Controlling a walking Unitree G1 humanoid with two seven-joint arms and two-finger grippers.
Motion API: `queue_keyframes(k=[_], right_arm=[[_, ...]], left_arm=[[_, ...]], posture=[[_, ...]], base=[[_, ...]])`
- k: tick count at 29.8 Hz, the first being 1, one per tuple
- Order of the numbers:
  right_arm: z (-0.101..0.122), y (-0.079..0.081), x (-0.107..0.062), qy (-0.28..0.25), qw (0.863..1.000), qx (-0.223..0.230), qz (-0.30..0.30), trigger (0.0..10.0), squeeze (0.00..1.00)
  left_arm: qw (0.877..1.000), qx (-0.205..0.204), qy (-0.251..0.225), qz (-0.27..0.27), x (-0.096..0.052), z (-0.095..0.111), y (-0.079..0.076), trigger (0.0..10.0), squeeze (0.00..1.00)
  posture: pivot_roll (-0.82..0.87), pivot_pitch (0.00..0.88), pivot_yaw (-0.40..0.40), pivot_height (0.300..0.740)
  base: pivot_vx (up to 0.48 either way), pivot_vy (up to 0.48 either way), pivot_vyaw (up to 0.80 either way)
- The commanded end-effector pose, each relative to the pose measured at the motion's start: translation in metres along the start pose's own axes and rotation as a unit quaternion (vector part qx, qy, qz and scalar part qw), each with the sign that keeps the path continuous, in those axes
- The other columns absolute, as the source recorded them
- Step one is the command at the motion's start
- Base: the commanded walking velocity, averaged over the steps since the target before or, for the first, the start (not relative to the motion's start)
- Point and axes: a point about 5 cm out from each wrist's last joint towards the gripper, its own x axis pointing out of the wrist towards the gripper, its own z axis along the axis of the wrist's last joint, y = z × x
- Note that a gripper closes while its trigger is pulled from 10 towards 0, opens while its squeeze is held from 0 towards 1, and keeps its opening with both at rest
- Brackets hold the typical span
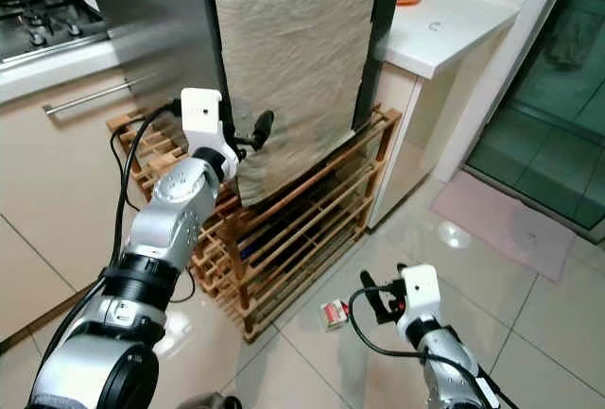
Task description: Restocking fridge
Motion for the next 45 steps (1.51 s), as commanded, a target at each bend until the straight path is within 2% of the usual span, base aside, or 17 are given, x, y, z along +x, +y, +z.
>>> queue_keyframes(k=[1,6,8,9,14,17,19,21,22,25,29,32,36,39,40,42,45], right_arm=[[0.002,0.001,0.0,-0.009,1.0,-0.004,0.007,10.0,0.0],[0.002,0.0,-0.001,-0.012,1.0,-0.002,0.014,10.0,0.0],[0.003,-0.002,-0.001,-0.013,1.0,-0.001,0.015,10.0,0.0],[0.003,-0.002,-0.001,-0.013,1.0,-0.001,0.015,10.0,0.0],[0.004,-0.004,-0.003,-0.014,1.0,-0.002,0.014,10.0,0.0],[0.004,-0.006,-0.004,-0.018,1.0,-0.002,0.006,10.0,0.0],[0.005,-0.011,-0.006,-0.025,1.0,0.008,-0.015,10.0,0.0],[0.005,-0.014,-0.007,-0.026,0.999,0.013,-0.021,10.0,0.0],[0.005,-0.014,-0.007,-0.026,0.999,0.013,-0.021,10.0,0.0],[0.003,-0.014,-0.009,-0.022,0.999,0.014,-0.02,10.0,0.0],[0.002,-0.012,-0.009,-0.02,1.0,0.015,-0.017,10.0,0.0],[0.003,-0.013,-0.008,-0.021,0.999,0.017,-0.018,10.0,0.0],[0.009,-0.007,0.0,-0.039,0.999,0.013,-0.035,10.0,0.0],[0.018,-0.008,0.006,-0.061,0.995,0.012,-0.077,10.0,0.0],[0.018,-0.008,0.006,-0.061,0.995,0.012,-0.077,10.0,0.0],[0.021,-0.01,0.009,-0.068,0.993,0.011,-0.095,10.0,0.0],[0.028,-0.011,0.013,-0.075,0.992,0.009,-0.099,10.0,0.0]], left_arm=[[0.999,-0.013,0.042,-0.029,0.003,-0.013,-0.013,10.0,0.0],[0.992,0.013,0.094,-0.083,0.007,-0.024,-0.031,10.0,0.0],[0.987,0.033,0.106,-0.118,0.01,-0.024,-0.047,10.0,0.0],[0.987,0.033,0.106,-0.118,0.01,-0.024,-0.047,10.0,0.0],[0.981,0.026,0.08,-0.176,0.013,-0.01,-0.072,10.0,0.0],[0.98,0.03,0.049,-0.189,0.012,0.0,-0.074,10.0,0.0],[0.983,0.043,-0.003,-0.179,0.005,0.009,-0.067,10.0,0.0],[0.984,0.044,-0.026,-0.173,-0.001,0.011,-0.06,10.0,0.0],[0.984,0.044,-0.026,-0.173,-0.001,0.011,-0.06,10.0,0.0],[0.983,0.033,-0.067,-0.168,-0.019,0.016,-0.04,10.0,0.0],[0.984,0.05,-0.088,-0.149,-0.034,0.023,-0.023,10.0,0.0],[0.986,0.075,-0.092,-0.113,-0.038,0.023,-0.01,10.0,0.0],[0.987,0.137,-0.079,-0.008,-0.033,0.016,0.017,10.0,0.0],[0.988,0.123,-0.052,0.074,-0.031,0.008,0.044,10.0,0.0],[0.988,0.123,-0.052,0.074,-0.031,0.008,0.044,10.0,0.0],[0.989,0.105,-0.03,0.101,-0.033,-0.001,0.058,10.0,0.0],[0.989,0.107,-0.025,0.098,-0.033,-0.003,0.06,10.0,0.0]], posture=[[0.02,0.0,0.003,0.74],[0.02,0.0,0.001,0.74],[0.02,0.0,0.0,0.74],[0.02,0.0,0.0,0.74],[0.01,0.0,0.004,0.74],[0.01,0.0,0.007,0.74],[0.01,0.001,0.007,0.74],[0.01,0.005,0.007,0.74],[0.01,0.005,0.007,0.74],[0.02,0.012,0.007,0.74],[0.03,0.018,0.005,0.74],[0.05,0.02,0.001,0.74],[0.06,0.025,-0.001,0.74],[0.06,0.025,0.002,0.74],[0.06,0.025,0.002,0.74],[0.05,0.026,0.002,0.74],[0.05,0.029,0.003,0.74]], base=[[0.0,0.0,0.0],[0.0,0.0,0.0],[0.0,0.0,0.0],[0.0,0.0,0.0],[0.0,0.0,0.0],[0.0,0.0,0.0],[0.0,0.0,0.0],[0.0,0.0,0.0],[0.0,0.0,0.0],[0.0,0.0,0.0],[0.0,0.0,0.0],[0.0,0.0,0.0],[0.0,0.0,0.0],[0.0,0.0,0.0],[0.0,0.0,0.0],[0.0,0.0,0.0],[0.0,0.0,0.0]])
